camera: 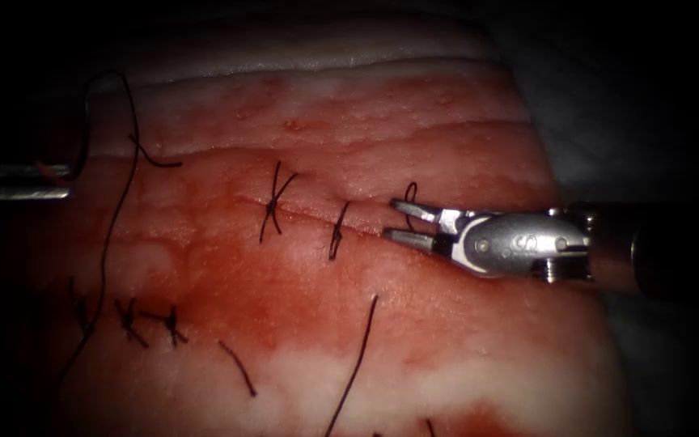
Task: Wound Closure
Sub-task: Fix the suture's tail with the right needle driver.
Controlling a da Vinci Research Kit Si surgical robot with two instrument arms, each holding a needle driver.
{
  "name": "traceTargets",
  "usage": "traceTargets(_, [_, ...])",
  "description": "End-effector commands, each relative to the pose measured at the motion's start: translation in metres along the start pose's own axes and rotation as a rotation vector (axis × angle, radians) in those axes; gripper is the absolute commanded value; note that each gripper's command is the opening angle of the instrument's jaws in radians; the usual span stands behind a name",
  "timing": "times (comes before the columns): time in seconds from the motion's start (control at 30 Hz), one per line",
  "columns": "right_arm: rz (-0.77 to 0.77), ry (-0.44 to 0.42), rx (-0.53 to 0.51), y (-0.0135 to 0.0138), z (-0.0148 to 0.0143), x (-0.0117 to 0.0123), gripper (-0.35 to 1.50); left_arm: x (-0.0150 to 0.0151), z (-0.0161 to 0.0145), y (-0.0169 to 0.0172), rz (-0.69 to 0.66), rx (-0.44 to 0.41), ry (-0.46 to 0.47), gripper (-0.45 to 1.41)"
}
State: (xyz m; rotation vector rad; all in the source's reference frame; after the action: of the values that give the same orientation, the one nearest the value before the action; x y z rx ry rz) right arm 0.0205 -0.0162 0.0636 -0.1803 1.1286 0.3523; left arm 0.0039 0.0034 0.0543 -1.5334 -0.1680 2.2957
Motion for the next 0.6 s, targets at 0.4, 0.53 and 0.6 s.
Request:
traceTargets(0.4, [0.01,-0.009,0.017,-0.0004,0.0008,-0.0009,0.15,-0.0002,0.0007,-0.0001,0.001,-0.001,0.003,-0.45])
traceTargets(0.53, [0.051,-0.027,0.001,-0.0005,0.0006,-0.0008,-0.35,-0.0001,0.0007,-0.0001,0.001,-0.001,0.002,-0.45])
traceTargets(0.6, [0.113,-0.045,-0.013,-0.0004,0.0005,-0.0005,-0.35,-0.0001,0.0007,-0.0001,0.001,-0.001,0.002,-0.45])
